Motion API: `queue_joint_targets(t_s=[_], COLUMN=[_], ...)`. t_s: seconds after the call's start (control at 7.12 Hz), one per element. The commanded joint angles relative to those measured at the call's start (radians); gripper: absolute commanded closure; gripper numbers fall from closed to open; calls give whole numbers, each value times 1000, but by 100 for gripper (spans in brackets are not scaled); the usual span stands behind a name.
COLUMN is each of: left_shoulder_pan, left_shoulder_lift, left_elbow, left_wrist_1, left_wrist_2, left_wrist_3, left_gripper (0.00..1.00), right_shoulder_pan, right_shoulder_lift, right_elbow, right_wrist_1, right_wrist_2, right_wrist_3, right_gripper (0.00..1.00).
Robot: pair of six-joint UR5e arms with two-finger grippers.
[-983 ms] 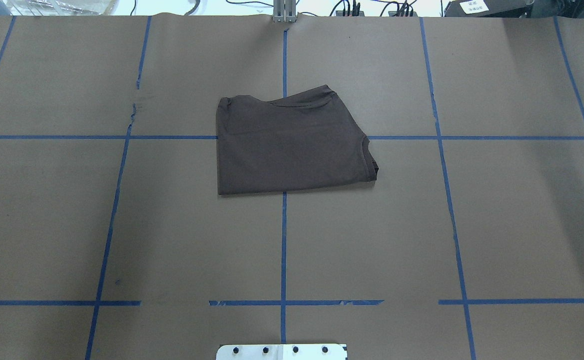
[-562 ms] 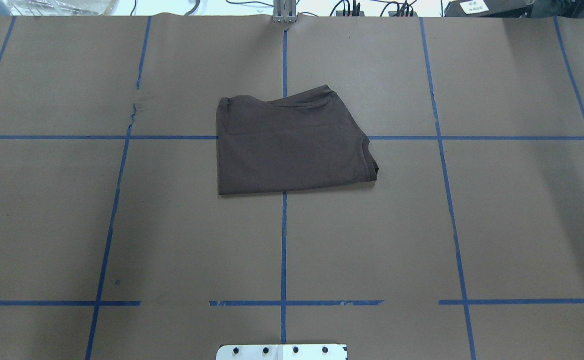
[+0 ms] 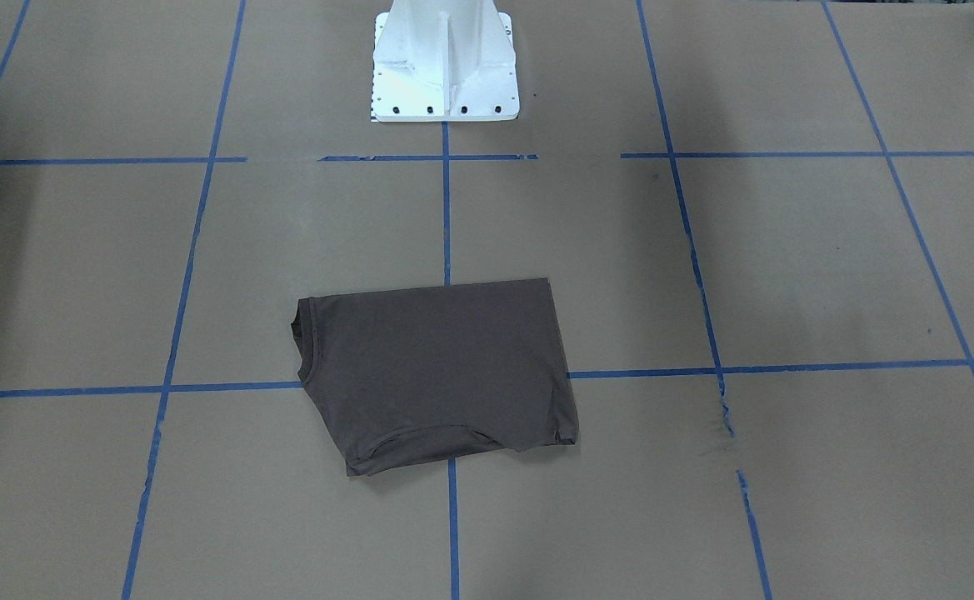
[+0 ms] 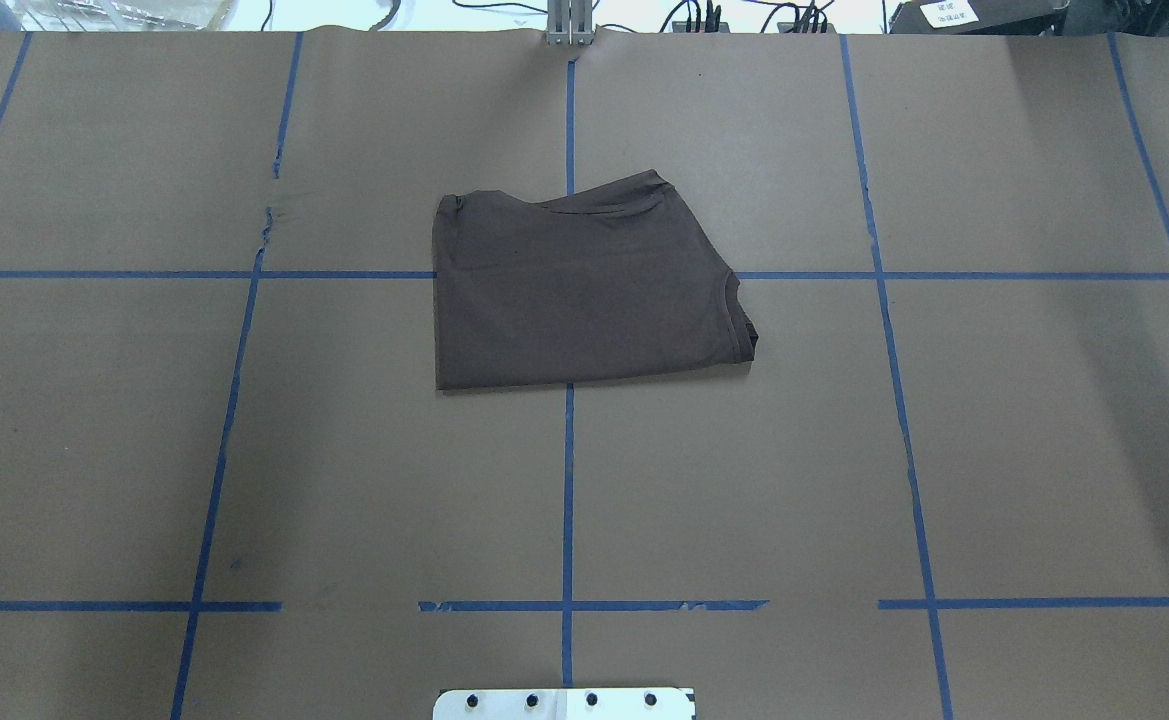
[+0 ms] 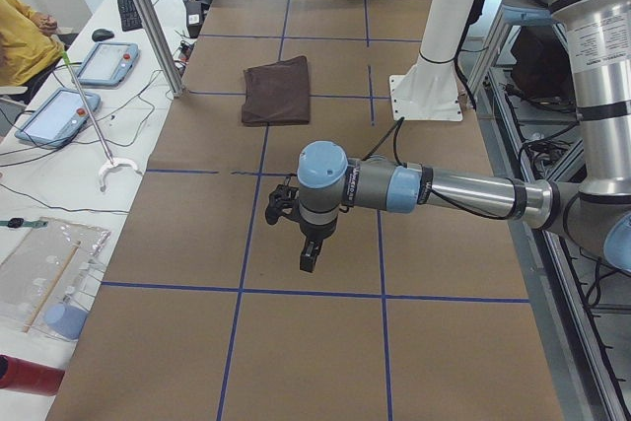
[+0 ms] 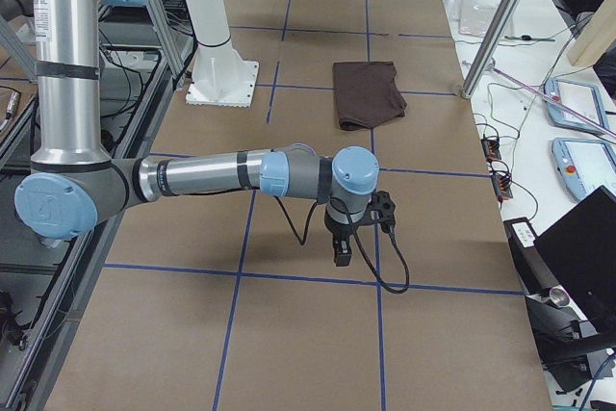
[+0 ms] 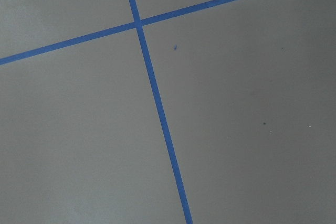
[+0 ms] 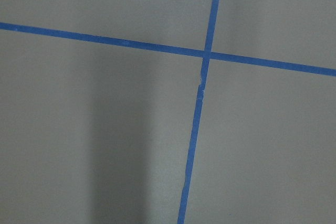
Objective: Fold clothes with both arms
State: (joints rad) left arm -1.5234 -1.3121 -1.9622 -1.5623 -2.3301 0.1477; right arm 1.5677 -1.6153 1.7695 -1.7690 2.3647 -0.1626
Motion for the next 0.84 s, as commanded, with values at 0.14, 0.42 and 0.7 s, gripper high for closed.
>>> queue_joint_targets(t_s=[0.14, 0.42, 0.7], left_shoulder_pan=[0, 0, 0], left_shoulder_lift=[-16, -16, -19], left_elbow=[2, 3, 11], left_wrist_1=[-1, 1, 1], left_wrist_2=[-3, -3, -3], left_wrist_3=[0, 0, -2], left_gripper=[0, 0, 0], right_shoulder_pan=[0, -3, -3], right_shoulder_lift=[0, 0, 0], right_elbow=[1, -2, -2], right_wrist_1=[0, 0, 0], right_wrist_2=[11, 13, 13], right_wrist_3=[3, 6, 6], right_gripper=[0, 0, 0])
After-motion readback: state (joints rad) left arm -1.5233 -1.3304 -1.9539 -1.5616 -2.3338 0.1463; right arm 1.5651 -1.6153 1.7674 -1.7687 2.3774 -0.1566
